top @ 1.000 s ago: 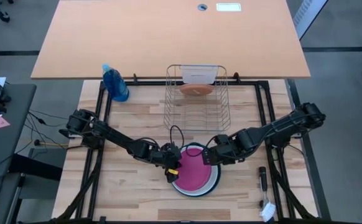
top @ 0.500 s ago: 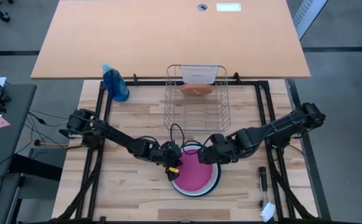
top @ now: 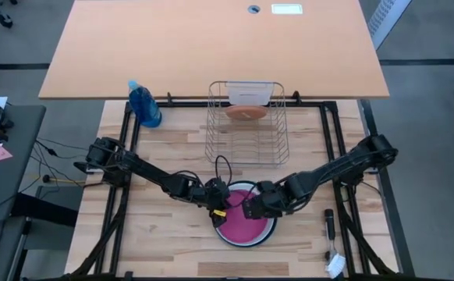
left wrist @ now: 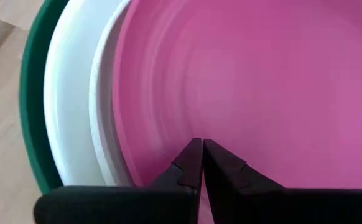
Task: Sort dishes
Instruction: Put the pink plate in the dish rack
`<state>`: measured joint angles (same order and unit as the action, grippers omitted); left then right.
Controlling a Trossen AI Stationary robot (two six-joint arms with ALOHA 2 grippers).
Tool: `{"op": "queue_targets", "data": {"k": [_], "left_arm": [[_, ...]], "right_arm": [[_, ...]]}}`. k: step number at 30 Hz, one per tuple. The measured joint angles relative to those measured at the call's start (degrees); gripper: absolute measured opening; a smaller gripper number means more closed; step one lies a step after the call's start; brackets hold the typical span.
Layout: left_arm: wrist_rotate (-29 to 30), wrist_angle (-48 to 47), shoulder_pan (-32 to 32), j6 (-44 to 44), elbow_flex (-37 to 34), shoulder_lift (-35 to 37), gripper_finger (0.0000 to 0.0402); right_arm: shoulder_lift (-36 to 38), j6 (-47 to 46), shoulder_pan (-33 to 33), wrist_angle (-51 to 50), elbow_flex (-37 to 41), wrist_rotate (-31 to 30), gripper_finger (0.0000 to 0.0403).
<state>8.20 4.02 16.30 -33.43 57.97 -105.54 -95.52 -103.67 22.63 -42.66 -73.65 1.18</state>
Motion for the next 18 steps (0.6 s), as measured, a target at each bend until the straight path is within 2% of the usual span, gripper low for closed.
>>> {"op": "queue_targets", "data": {"k": [6,13,18], "left_arm": [[0.09,1.22,0.15,-0.13,-0.02,-0.13,0.0010],[-0.21,0.72,0.15,0.47,-0.02,-0.17,0.0010],[-0.21,0.54,0.15,1.03,-0.06,-0.20,0.0010]], "right_arm": [[-3.33,-1.72,2.05,4.59,0.00,3.12,0.0226],[-0.53,-7.43,4.28,3.85,-0.18,0.41,0.0226],[0.87,-11.44,6.48,-1.84,-2.43,-0.93,0.0226]]}}
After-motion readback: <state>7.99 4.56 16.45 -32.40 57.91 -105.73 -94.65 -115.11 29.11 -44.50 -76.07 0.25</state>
